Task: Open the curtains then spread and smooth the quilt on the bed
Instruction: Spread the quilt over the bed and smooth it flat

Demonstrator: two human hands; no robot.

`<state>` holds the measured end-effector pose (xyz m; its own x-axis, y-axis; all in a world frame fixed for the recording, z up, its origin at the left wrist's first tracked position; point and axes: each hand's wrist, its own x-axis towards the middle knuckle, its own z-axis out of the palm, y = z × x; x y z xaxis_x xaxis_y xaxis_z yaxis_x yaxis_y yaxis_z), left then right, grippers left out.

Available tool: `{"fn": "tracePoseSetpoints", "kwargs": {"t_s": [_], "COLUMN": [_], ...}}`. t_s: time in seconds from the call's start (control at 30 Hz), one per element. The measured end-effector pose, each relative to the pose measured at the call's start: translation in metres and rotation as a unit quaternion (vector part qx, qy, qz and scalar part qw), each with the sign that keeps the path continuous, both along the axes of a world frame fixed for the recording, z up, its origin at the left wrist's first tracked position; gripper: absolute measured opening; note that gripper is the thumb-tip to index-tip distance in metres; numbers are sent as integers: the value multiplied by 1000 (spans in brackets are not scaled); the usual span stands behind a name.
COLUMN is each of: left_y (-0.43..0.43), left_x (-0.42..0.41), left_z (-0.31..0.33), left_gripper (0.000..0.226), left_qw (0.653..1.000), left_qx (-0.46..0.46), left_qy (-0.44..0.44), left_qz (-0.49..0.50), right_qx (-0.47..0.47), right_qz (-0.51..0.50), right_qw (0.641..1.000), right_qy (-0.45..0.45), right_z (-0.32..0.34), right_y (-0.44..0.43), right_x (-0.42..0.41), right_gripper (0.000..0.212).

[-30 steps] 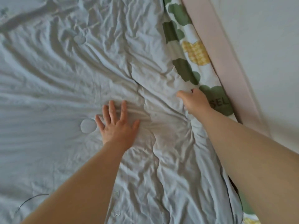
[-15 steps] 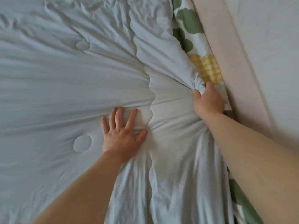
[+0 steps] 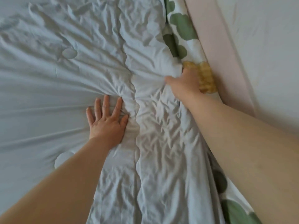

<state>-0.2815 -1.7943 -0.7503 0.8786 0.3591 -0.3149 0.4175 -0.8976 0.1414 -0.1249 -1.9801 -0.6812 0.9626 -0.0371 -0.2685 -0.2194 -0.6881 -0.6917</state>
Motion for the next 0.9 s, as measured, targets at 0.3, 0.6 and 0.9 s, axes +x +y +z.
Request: {"fn": "tracePoseSetpoints", "kwargs": {"t_s": [0.3,0.6,0.9], "left_y": [-7,22,68], "left_x": [16,46,133], "left_z": [-12,7,-10], "left_gripper": [67,76,74], "left_qw": [1000,992,998], "left_qx": [24,15,60], "left_qy": [10,-128,-18], "left_qz": [-12,12,-19], "right_qx": [-254,-381,-343], "right_qz": [18,98,287], "right_qw": [958,885,876], "right_qy": [-131,-248,-183], "right_z": [-43,-29,-85], "right_y": [-44,-5,48], "right_x": [2,22,30], "right_gripper": [23,63,72]}}
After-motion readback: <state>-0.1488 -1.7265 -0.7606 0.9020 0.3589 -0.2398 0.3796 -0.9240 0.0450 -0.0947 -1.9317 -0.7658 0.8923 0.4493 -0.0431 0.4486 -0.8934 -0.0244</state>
